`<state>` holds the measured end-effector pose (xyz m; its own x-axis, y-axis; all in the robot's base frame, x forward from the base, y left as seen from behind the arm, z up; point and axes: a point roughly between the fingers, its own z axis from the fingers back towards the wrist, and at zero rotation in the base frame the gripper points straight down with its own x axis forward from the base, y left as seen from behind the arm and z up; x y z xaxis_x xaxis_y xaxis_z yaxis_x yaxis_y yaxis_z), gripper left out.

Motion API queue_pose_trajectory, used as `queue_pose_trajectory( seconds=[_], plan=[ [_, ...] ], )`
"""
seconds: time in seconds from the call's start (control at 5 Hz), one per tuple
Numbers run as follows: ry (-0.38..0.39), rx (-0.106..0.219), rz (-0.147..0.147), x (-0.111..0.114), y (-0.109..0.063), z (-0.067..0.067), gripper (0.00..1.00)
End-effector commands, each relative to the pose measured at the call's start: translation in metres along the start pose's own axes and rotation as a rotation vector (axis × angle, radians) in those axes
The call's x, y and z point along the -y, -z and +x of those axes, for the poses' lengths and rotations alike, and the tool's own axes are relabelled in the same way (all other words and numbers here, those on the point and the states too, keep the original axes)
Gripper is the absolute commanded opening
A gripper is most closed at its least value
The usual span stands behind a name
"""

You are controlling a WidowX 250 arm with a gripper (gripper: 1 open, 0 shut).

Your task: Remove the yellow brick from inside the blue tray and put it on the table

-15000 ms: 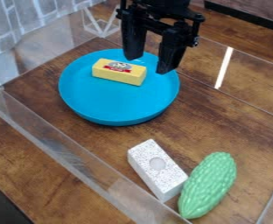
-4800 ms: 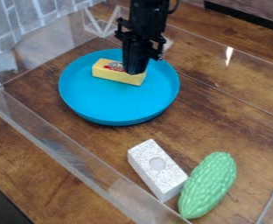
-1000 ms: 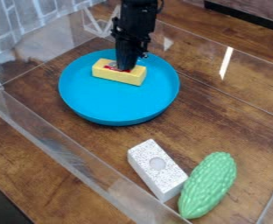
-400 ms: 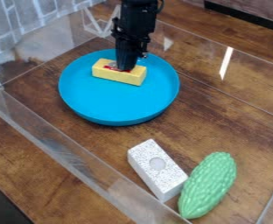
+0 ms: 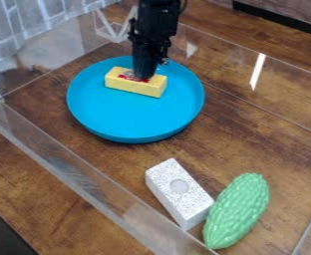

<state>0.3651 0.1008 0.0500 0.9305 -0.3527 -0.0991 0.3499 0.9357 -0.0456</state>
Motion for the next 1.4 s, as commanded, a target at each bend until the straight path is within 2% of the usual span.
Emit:
queue_pose_trajectory(
  seconds=[0.0, 0.8, 1.0, 1.2],
  plan=[
    [-0.014, 0.072, 0.048, -0.012, -0.030, 0.001, 0.00],
    [0.009, 0.079, 0.048, -0.012, -0.033, 0.001, 0.00],
    [-0.003, 0.071, 0.045, -0.017, -0.030, -0.003, 1.00],
    [-0.013, 0.064, 0.042, -0.023, -0.027, -0.006, 1.00]
  ],
)
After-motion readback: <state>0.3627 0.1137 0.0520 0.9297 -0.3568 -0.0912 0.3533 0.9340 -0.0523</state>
